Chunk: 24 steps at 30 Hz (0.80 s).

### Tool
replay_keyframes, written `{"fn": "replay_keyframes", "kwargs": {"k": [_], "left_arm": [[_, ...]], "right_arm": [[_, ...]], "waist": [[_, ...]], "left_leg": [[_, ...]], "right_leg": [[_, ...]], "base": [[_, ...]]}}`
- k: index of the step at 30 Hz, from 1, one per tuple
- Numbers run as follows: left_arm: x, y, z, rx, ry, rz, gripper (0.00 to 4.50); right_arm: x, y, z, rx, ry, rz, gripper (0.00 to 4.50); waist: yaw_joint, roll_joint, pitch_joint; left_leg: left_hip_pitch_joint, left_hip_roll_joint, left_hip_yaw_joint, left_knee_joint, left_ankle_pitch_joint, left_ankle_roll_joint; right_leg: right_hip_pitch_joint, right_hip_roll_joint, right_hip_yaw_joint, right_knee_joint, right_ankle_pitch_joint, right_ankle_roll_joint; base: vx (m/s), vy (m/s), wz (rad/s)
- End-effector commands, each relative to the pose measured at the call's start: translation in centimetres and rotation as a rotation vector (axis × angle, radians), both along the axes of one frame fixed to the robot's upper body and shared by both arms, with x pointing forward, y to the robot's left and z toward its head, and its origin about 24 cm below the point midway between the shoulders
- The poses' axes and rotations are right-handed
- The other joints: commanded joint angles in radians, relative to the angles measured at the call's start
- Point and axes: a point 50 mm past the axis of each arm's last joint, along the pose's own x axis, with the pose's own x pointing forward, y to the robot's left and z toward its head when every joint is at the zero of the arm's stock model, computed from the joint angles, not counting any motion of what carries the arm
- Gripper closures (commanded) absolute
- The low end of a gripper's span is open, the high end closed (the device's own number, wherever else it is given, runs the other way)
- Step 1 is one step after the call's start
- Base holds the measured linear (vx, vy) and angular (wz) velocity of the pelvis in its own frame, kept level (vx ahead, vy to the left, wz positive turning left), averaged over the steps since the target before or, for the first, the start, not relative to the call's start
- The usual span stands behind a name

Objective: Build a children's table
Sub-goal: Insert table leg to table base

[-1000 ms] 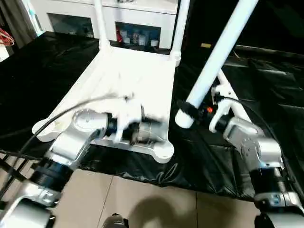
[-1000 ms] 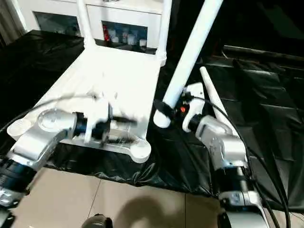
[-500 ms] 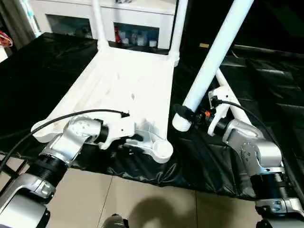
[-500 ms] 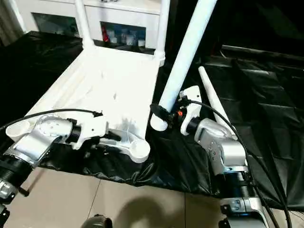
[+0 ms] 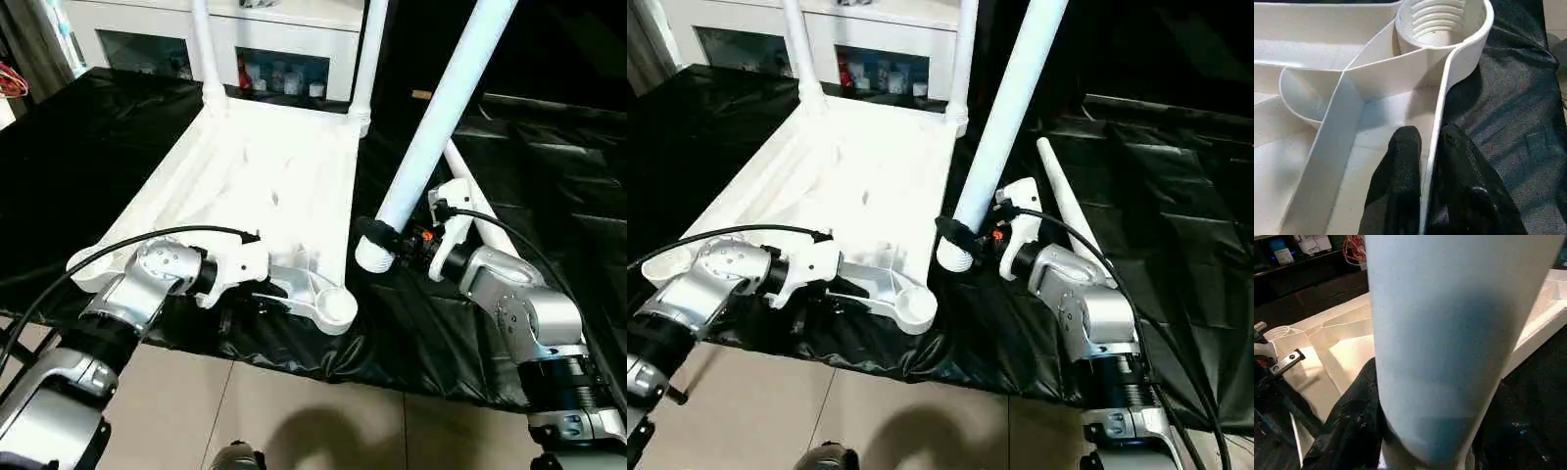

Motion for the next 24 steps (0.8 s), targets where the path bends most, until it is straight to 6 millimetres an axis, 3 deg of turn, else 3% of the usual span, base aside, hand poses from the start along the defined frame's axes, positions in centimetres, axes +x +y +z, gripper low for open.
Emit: {"fn": "replay_keyframes", "kwargs": {"k": [1,4,8,12,18,22,23,24], "left_arm": [[0.4,0.3,0.3,0.006,-0.004,0.028,4.03],[0.4,-0.1,0.3,-0.038,0.042,0.049,4.15],[0.6,-0.8,0.0,-0.044,0.068,0.110,4.31],[1.5,-3.1,-0.3,-0.129,0.033,0.227,4.50],[1.5,-6.1,-0.3,-0.175,-0.048,0.220,4.50],[1.5,-6.7,-0.3,-0.186,-0.078,0.217,4.50],[1.5,-6.8,-0.2,-0.198,-0.080,0.216,4.05],[1.5,-6.9,-0.2,-0.200,-0.081,0.215,3.93]], "right_arm": [[0.0,-0.2,0.4,-0.012,-0.014,0.005,2.59],[0.1,-0.3,0.5,-0.014,-0.016,0.007,2.59],[0.2,-0.4,0.6,-0.019,-0.020,0.007,2.59],[0.5,-0.5,0.8,-0.022,-0.024,-0.004,2.59],[0.7,-0.1,0.5,-0.039,-0.021,-0.001,2.59],[0.7,0.1,0.5,-0.041,-0.020,0.001,2.59],[0.8,0.1,0.5,-0.042,-0.021,0.000,2.59],[0.8,0.1,0.5,-0.042,-0.021,0.000,2.59]], "waist": [[-0.001,0.011,-0.079],[-0.003,0.008,-0.080],[-0.006,0.006,-0.082],[-0.005,0.003,-0.082],[-0.005,-0.001,-0.082],[-0.001,0.001,-0.082],[0.000,0.000,-0.083],[0.001,0.001,-0.083]], "left_leg": [[0.039,0.037,-0.024,-0.077,-0.271,-0.070],[0.033,0.036,-0.026,-0.078,-0.251,-0.068],[0.035,0.034,-0.022,-0.073,-0.226,-0.054],[0.034,0.033,-0.020,-0.068,-0.215,-0.035],[0.031,0.032,-0.021,-0.066,-0.192,-0.016],[0.034,0.034,-0.022,-0.068,-0.203,-0.016],[0.034,0.034,-0.022,-0.068,-0.203,-0.017],[0.034,0.034,-0.023,-0.068,-0.202,-0.018]], "right_leg": [[0.036,-0.082,0.049,-0.080,-0.162,-0.185],[0.041,-0.082,0.047,-0.076,-0.146,-0.187],[0.042,-0.080,0.048,-0.073,-0.094,-0.207],[0.046,-0.081,0.048,-0.076,-0.087,-0.220],[0.047,-0.077,0.048,-0.082,-0.109,-0.199],[0.045,-0.077,0.048,-0.083,-0.115,-0.192],[0.045,-0.078,0.048,-0.083,-0.113,-0.192],[0.045,-0.078,0.048,-0.082,-0.108,-0.193]], "base": [[0.000,0.000,0.00],[0.000,0.000,0.00],[0.000,0.000,0.00],[0.000,0.000,0.00],[0.000,0.000,0.00],[0.000,0.000,0.00],[0.000,0.000,0.00],[0.000,0.000,0.00]]}}
